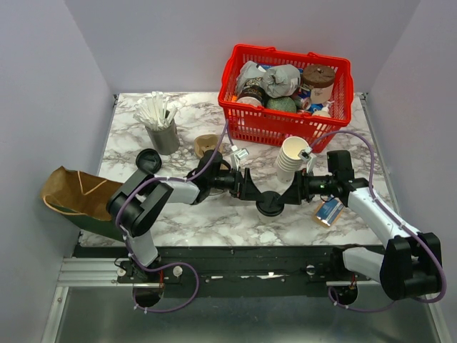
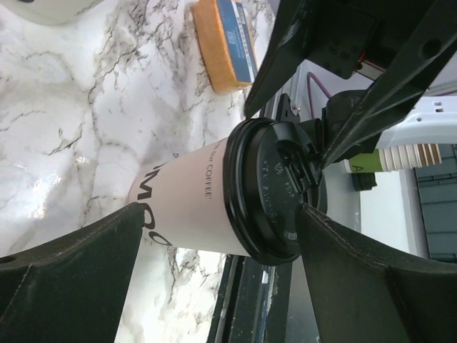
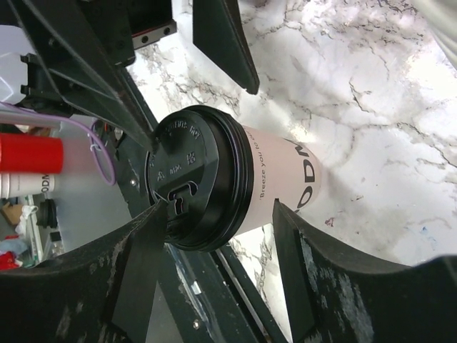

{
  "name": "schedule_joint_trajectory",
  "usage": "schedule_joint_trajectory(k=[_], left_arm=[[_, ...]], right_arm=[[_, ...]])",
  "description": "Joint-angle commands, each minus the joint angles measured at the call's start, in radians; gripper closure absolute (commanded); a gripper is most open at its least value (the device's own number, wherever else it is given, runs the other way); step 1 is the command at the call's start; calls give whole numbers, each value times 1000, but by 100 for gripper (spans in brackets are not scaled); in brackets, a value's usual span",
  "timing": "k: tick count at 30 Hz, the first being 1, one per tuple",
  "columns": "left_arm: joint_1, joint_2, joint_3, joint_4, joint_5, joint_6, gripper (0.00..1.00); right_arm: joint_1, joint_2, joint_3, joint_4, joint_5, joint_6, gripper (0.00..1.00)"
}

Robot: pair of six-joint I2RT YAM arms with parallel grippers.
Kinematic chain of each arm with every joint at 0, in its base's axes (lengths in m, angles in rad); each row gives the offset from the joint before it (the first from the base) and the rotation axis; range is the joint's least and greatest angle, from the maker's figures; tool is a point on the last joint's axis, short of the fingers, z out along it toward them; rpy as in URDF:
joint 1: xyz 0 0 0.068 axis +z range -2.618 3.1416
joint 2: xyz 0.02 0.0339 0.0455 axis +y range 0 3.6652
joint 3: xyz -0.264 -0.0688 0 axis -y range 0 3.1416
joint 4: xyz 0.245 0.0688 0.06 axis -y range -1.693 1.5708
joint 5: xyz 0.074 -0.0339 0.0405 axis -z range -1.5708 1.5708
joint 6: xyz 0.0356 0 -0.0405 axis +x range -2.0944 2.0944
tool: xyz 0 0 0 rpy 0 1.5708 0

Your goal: Pack the takeout coffee

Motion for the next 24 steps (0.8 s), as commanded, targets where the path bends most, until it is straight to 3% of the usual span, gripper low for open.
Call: schedule_joint_trajectory(k=[1, 24], left_arm=[[-5, 41, 9, -3, -22, 17, 7], [-5, 86, 6, -12, -25, 52, 9]], right_arm=[[-3, 5, -37, -22, 13, 40, 32], [31, 26, -73, 24, 127, 93, 42]])
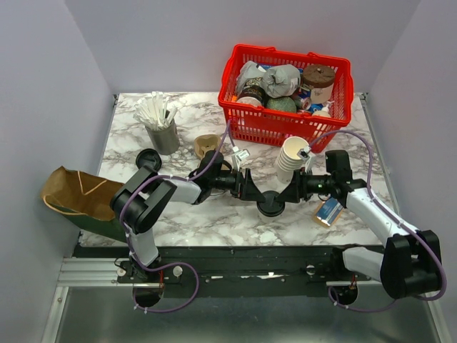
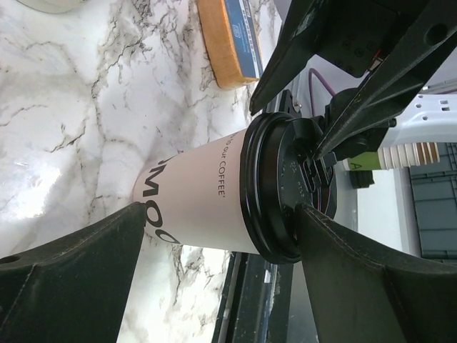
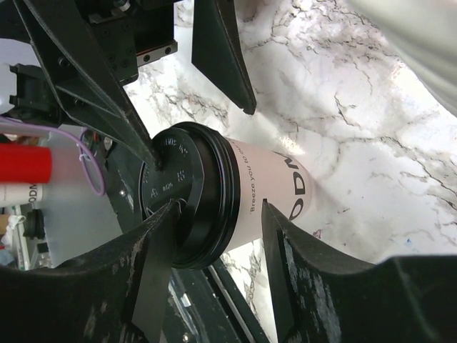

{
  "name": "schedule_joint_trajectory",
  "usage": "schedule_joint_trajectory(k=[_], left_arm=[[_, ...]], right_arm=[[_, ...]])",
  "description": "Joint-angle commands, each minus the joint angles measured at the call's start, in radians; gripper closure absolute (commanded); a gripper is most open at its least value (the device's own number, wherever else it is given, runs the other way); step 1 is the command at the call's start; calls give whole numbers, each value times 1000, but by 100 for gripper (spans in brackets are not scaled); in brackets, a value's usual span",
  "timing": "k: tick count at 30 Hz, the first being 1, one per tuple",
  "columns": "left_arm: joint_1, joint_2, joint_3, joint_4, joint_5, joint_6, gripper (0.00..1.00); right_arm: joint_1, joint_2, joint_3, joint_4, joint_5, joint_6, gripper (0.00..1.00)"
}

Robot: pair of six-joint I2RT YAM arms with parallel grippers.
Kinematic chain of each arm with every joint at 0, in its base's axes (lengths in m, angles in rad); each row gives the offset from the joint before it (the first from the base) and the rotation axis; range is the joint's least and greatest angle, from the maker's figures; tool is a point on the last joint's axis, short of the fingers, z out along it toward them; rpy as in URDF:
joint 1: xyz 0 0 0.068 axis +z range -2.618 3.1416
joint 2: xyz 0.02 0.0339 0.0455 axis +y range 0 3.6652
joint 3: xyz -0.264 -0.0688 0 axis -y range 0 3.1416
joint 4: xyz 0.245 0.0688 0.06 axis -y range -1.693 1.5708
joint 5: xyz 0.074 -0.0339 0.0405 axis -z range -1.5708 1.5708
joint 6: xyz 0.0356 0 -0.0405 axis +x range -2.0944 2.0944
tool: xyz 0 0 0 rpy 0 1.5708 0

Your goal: Pack the takeout coffee

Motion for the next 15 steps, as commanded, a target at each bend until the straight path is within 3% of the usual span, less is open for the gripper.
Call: schedule_joint_trajectory(k=[1, 6, 15], left_arm=[[-3, 37, -2, -37, -31, 65, 9], [-3, 43, 21, -63, -28, 86, 10], [-2, 14, 33, -66, -7, 94, 10]], right_arm=[[22, 12, -58, -55, 95, 70, 43], [28, 24, -59, -52, 128, 82, 43], [28, -141, -43, -45, 54, 24, 29]])
